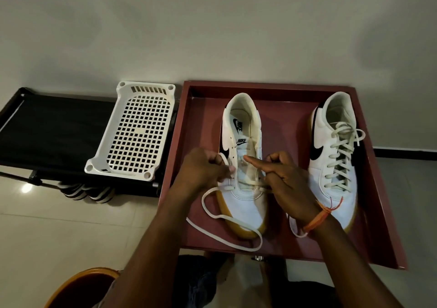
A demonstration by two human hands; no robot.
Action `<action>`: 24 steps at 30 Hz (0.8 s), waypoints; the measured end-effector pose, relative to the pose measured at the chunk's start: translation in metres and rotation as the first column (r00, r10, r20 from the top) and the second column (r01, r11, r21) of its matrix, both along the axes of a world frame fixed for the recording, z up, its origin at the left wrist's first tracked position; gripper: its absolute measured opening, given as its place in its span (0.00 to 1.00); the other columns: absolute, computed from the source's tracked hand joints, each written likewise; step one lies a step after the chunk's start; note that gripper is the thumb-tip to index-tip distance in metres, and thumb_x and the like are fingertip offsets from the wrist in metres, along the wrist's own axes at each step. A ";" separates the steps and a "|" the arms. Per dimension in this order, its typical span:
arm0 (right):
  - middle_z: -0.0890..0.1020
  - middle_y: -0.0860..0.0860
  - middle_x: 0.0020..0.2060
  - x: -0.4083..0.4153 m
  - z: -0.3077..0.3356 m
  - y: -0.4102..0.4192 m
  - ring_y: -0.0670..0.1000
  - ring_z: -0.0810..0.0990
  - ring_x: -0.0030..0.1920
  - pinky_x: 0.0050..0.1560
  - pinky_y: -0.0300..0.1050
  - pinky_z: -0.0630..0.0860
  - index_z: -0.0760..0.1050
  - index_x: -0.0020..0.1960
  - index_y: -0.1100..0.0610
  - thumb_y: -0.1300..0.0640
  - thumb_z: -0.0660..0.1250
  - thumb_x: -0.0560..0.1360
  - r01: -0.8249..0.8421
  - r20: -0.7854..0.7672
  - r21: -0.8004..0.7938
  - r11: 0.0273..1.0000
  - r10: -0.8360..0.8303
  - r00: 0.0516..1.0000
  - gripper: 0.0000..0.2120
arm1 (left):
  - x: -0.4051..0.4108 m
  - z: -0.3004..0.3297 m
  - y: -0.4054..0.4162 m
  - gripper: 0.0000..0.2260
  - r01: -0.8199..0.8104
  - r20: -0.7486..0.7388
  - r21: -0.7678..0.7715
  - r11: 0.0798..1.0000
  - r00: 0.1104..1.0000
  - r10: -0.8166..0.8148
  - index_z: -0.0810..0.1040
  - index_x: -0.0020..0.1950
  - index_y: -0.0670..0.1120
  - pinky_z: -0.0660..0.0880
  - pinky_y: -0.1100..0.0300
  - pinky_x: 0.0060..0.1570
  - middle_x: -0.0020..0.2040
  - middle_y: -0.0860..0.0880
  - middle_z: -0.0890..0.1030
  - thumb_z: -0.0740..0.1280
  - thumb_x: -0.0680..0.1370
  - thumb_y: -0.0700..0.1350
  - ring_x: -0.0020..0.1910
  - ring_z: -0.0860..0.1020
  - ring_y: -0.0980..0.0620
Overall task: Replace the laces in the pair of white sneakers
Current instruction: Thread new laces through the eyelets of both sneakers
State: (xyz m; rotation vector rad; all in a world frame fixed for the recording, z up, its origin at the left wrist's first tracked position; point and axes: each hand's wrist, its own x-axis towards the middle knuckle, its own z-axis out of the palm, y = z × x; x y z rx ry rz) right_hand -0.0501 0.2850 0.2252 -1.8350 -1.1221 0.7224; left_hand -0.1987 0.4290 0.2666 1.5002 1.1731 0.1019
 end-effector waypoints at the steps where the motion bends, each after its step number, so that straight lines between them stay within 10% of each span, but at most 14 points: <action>1: 0.67 0.45 0.47 0.000 0.000 0.000 0.50 0.74 0.46 0.51 0.61 0.77 0.72 0.62 0.29 0.48 0.50 0.74 0.000 0.006 -0.008 1.000 0.000 1.000 0.24 | -0.001 0.002 0.004 0.10 -0.080 0.047 0.047 0.996 0.996 0.078 0.80 0.36 0.37 0.77 0.55 0.38 0.30 0.43 0.81 0.76 0.73 0.42 0.31 0.78 0.49; 6: 0.67 0.48 0.46 -0.003 0.006 0.000 0.41 0.73 0.43 0.46 0.39 0.76 0.76 0.63 0.37 0.57 0.52 0.74 0.011 -0.052 0.022 1.000 -0.010 0.999 0.25 | -0.015 0.012 0.028 0.11 -0.500 0.299 0.168 0.849 0.847 0.439 0.80 0.40 0.39 0.72 0.65 0.27 0.29 0.45 0.78 0.71 0.78 0.45 0.24 0.74 0.56; 13: 0.67 0.54 0.47 -0.007 0.017 0.002 0.37 0.72 0.40 0.41 0.28 0.74 0.79 0.63 0.53 0.60 0.52 0.74 0.033 -0.173 0.039 0.999 -0.026 0.985 0.23 | -0.010 0.014 0.010 0.23 0.012 -0.265 -0.149 0.989 0.963 -0.051 0.81 0.41 0.38 0.75 0.62 0.30 0.32 0.46 0.81 0.73 0.73 0.59 0.31 0.78 0.51; 21: 0.68 0.53 0.48 -0.007 0.009 0.002 0.44 0.74 0.43 0.46 0.37 0.78 0.81 0.60 0.49 0.59 0.53 0.74 0.032 -0.085 0.029 0.999 -0.029 0.996 0.23 | -0.002 -0.002 0.003 0.11 0.034 -0.040 0.100 0.994 0.999 -0.030 0.82 0.39 0.36 0.75 0.61 0.31 0.29 0.45 0.81 0.78 0.71 0.43 0.26 0.77 0.54; 24: 0.70 0.51 0.47 -0.005 0.008 0.001 0.46 0.74 0.43 0.45 0.36 0.74 0.82 0.58 0.48 0.55 0.53 0.73 0.025 -0.010 0.044 0.999 -0.025 1.000 0.23 | -0.005 0.003 0.012 0.12 -0.194 0.098 0.285 0.939 0.980 0.173 0.81 0.35 0.42 0.71 0.60 0.29 0.25 0.51 0.78 0.74 0.75 0.47 0.23 0.73 0.57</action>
